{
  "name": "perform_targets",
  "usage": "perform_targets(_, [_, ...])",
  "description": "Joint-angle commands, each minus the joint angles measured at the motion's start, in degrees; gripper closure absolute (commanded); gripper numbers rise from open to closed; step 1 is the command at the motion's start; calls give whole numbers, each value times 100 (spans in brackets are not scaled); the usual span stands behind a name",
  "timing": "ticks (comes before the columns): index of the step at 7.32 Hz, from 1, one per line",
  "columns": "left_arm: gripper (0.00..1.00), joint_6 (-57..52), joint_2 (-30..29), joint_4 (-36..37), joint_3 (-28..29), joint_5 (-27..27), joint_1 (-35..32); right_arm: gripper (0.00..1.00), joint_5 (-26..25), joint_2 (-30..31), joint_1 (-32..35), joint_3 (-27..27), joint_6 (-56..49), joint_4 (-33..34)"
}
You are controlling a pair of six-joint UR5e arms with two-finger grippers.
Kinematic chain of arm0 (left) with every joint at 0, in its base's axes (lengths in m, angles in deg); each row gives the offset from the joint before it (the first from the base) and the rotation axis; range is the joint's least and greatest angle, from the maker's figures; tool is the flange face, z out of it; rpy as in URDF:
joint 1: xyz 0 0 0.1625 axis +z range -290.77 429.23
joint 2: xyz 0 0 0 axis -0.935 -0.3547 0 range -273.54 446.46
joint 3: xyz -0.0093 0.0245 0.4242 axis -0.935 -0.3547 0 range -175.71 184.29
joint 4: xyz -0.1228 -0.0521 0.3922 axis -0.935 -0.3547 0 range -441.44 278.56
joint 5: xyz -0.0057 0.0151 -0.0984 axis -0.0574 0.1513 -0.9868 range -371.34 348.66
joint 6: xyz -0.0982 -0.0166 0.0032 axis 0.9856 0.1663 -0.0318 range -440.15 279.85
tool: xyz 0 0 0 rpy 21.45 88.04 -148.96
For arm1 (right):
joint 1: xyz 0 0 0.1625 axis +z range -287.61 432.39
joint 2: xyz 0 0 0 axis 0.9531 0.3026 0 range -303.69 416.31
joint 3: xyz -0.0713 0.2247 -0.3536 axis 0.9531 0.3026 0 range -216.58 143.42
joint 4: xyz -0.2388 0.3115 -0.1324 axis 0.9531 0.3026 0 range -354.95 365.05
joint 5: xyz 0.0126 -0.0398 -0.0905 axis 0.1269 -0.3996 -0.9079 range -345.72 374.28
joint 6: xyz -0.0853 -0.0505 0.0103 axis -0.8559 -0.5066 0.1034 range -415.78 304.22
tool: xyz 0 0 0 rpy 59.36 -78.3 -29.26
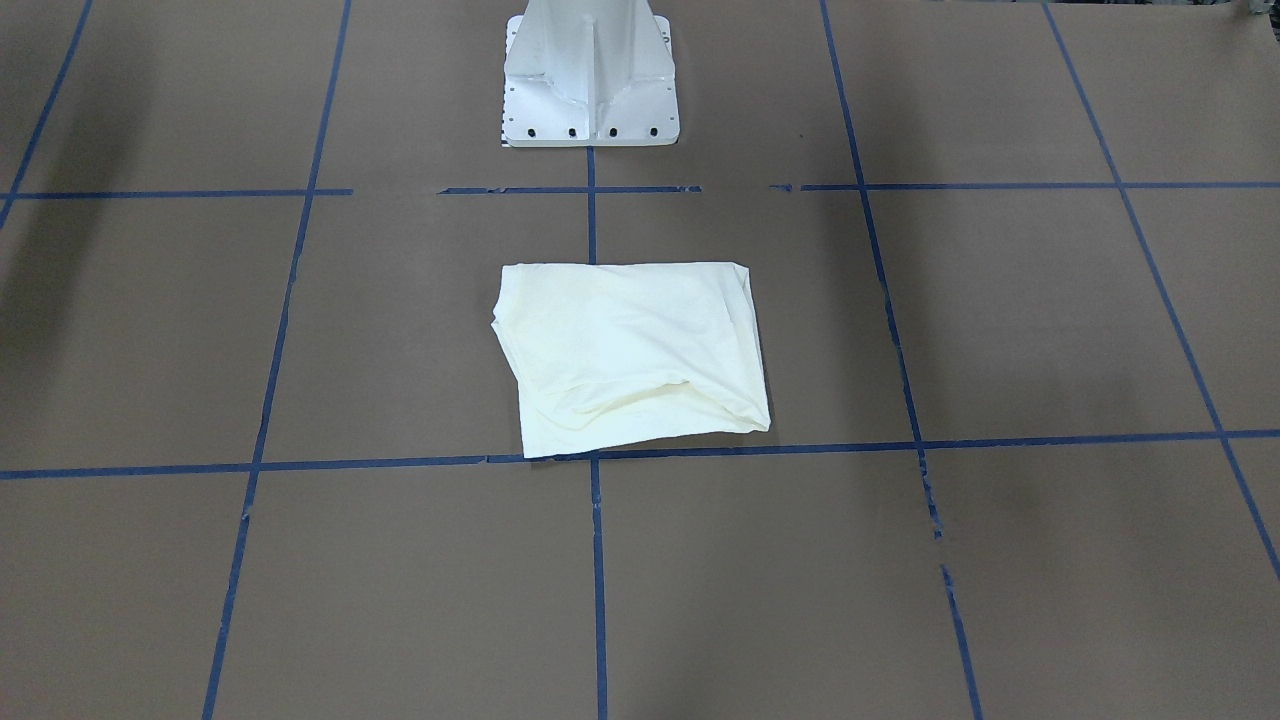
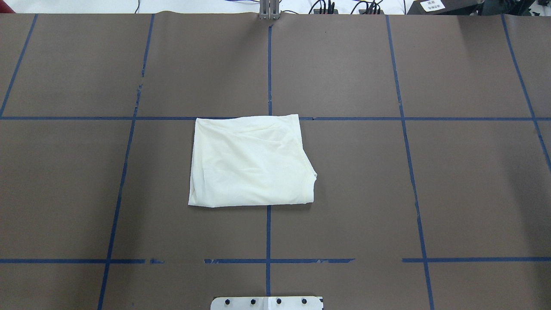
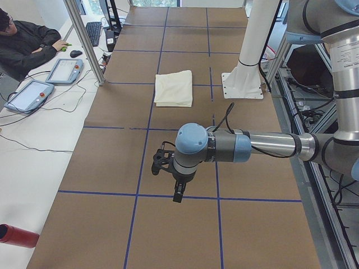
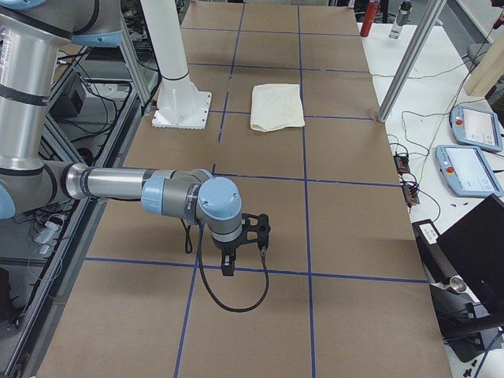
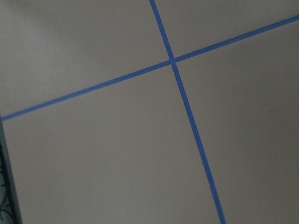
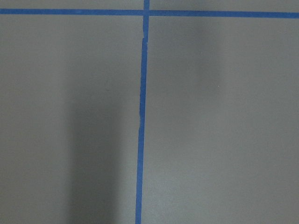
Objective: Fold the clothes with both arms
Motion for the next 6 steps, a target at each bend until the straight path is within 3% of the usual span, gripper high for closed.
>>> perform_targets(1, [0, 154, 26, -194, -1, 289, 488, 0, 4, 6, 3, 57, 4, 11])
perform_targets(6, [0, 162, -96, -203, 359, 239, 711, 0, 22, -38, 3, 57, 13, -6])
